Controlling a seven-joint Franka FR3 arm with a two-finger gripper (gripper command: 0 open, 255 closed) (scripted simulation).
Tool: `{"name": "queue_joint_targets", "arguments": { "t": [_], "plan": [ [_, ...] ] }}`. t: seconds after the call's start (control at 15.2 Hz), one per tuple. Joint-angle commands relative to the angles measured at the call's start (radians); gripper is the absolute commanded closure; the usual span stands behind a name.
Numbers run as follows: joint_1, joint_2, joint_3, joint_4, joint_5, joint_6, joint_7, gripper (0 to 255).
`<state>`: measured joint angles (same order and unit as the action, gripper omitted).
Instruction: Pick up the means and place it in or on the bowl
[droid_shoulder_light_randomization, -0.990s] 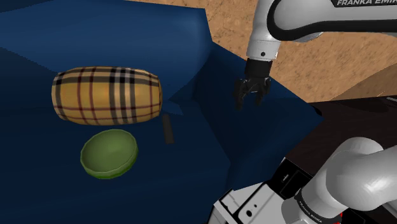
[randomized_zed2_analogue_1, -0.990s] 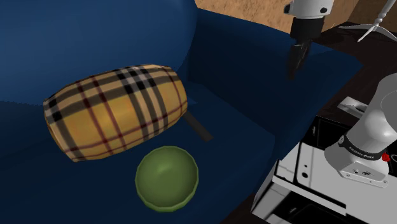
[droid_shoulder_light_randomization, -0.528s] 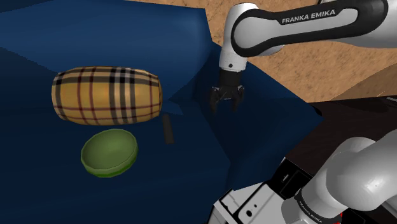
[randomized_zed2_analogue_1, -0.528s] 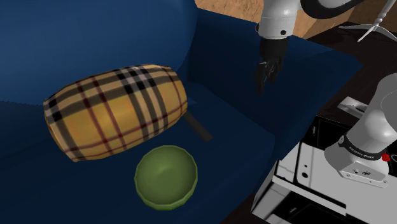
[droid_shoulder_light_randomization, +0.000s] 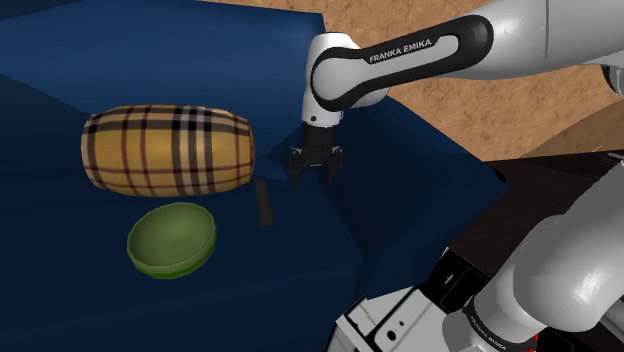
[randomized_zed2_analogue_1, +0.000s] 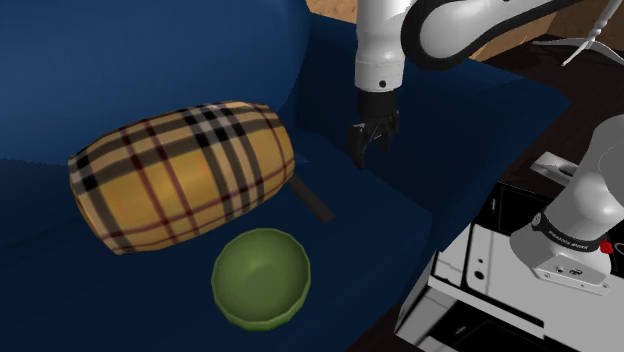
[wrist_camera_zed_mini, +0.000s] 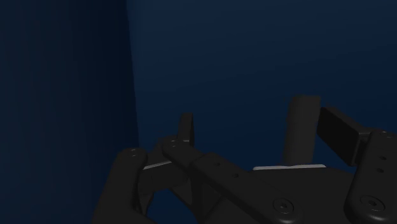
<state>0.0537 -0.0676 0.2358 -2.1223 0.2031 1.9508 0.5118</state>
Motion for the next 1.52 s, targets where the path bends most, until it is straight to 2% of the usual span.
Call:
{"name": "queue_joint_targets", "arguments": {
  "t": [0.0, 0.4, 0.73, 1.19, 1.45],
  "plan": [
    [0.005, 0.078, 0.009, 0.05, -0.012, 0.032, 0.035, 0],
    [0.034, 0.314, 0.017, 0.241, -0.062, 0.086, 0.135, 0],
    [0.067, 0.493, 0.007, 0.42, -0.098, 0.093, 0.2, 0],
    [0.078, 0.529, 0.007, 0.375, -0.102, 0.174, 0.202, 0],
    [0.079, 0.532, 0.007, 0.371, -0.102, 0.181, 0.202, 0]
  ]
}}
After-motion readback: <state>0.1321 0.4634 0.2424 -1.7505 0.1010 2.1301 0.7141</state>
